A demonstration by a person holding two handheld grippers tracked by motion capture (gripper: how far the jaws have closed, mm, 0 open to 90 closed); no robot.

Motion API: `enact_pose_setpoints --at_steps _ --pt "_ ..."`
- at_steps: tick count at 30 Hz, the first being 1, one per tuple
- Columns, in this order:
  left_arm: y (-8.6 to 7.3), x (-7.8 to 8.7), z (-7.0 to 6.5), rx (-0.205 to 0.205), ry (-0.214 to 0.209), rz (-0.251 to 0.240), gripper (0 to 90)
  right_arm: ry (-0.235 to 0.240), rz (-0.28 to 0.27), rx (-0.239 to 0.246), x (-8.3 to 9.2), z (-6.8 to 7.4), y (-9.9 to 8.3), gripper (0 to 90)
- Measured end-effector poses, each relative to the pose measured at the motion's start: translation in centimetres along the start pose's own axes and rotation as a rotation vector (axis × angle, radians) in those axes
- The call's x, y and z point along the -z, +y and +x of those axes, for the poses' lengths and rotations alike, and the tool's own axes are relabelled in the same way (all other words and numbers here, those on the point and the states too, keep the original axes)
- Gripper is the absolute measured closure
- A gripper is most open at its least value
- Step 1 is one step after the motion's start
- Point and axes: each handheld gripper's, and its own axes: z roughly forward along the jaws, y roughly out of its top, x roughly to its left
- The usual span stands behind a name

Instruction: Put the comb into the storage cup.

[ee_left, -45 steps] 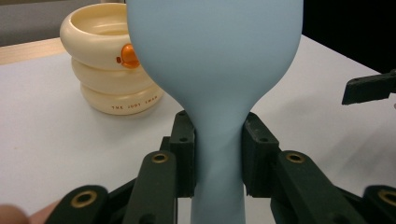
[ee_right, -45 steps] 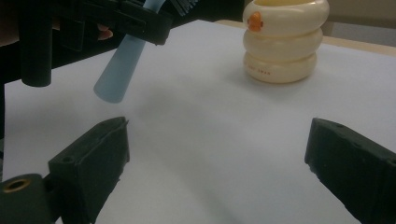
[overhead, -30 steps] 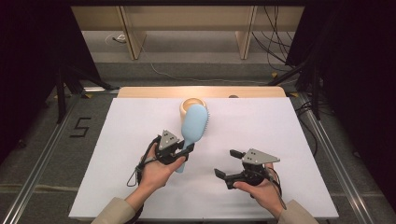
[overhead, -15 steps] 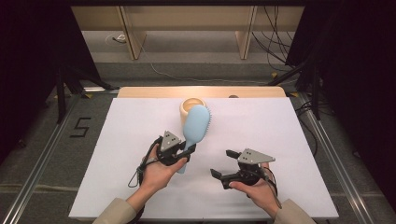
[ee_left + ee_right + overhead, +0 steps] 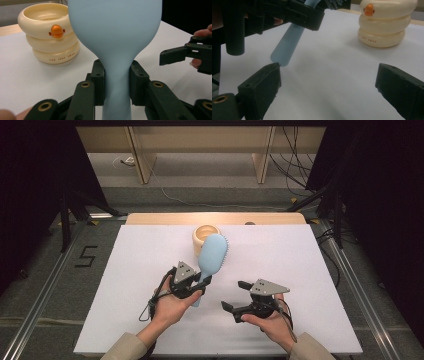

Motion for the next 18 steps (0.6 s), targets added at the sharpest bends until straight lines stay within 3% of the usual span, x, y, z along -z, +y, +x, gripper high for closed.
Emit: enact_pose_setpoints --at_steps 18 --pt "-0.23 -0.34 -0.69 -0.017 -0.017 0.003 69.4 0.014 0.002 -0.005 -0.63 0.4 0.14 7.3"
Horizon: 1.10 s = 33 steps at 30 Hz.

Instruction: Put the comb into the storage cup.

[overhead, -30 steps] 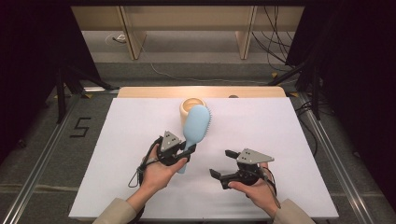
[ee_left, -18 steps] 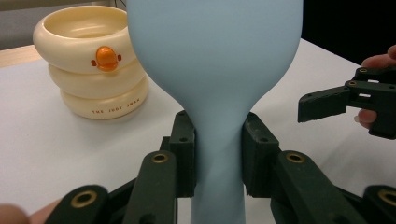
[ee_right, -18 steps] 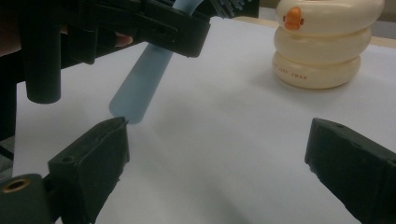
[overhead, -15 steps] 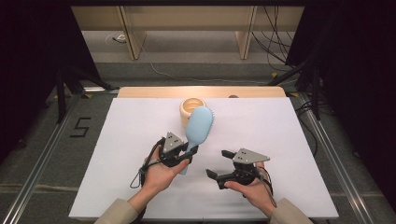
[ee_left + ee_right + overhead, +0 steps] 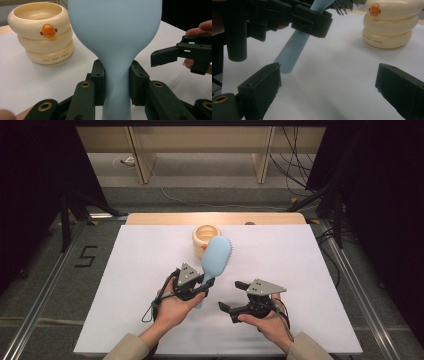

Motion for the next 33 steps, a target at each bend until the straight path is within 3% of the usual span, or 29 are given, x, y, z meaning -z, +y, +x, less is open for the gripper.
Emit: enact_pose_setpoints --at_steps 33 --pt "-0.3 -0.4 -0.9 -0.007 -0.018 0.001 69.3 0.025 0.022 -0.002 -1.8 0.6 0.1 7.3"
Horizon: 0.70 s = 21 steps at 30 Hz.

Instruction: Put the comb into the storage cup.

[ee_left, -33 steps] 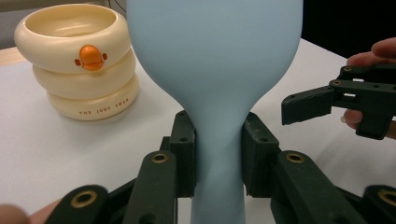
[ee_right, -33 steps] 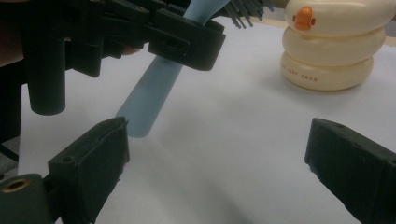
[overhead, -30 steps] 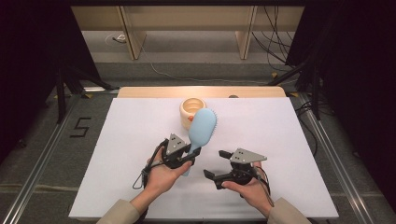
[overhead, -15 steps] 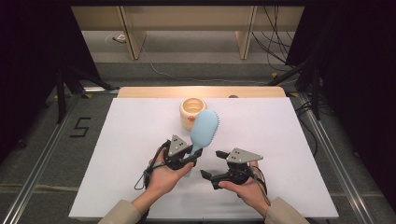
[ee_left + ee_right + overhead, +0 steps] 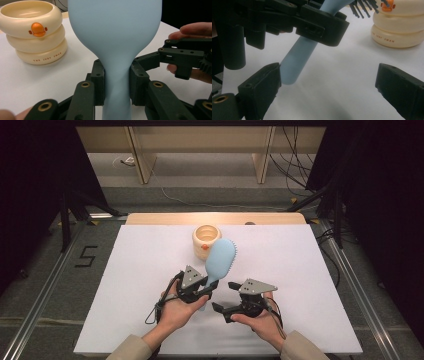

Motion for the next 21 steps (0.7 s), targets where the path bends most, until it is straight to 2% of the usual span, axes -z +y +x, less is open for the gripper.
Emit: enact_pose_setpoints --at_steps 21 --pt "-0.1 -0.09 -0.53 -0.007 -0.008 -0.006 69.4 -0.005 -0.004 -0.004 -0.41 0.03 0.19 7.4"
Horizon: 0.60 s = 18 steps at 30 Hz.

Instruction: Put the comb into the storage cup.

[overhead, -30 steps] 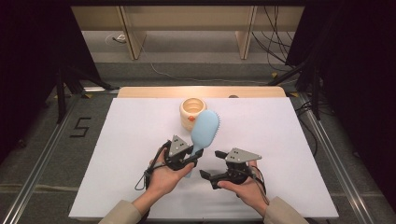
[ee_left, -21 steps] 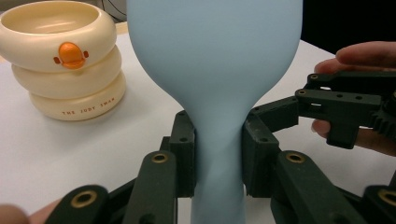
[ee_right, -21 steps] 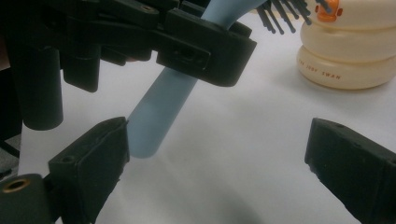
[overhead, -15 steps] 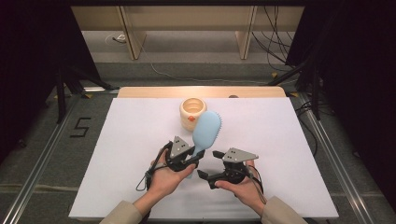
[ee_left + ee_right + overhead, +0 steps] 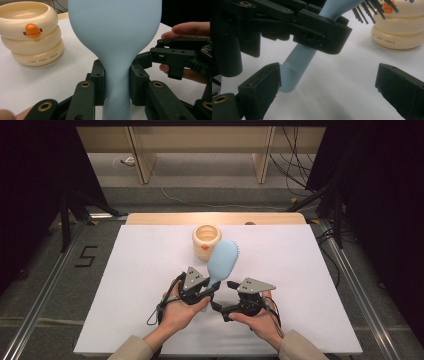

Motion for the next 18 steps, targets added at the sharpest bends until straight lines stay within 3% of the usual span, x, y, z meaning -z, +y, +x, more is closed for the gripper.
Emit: enact_pose_setpoints --at_steps 18 --pt "-0.1 -0.12 -0.24 0.005 -0.01 -0.003 69.4 0.001 0.001 -0.006 -0.44 0.0 0.07 7.4"
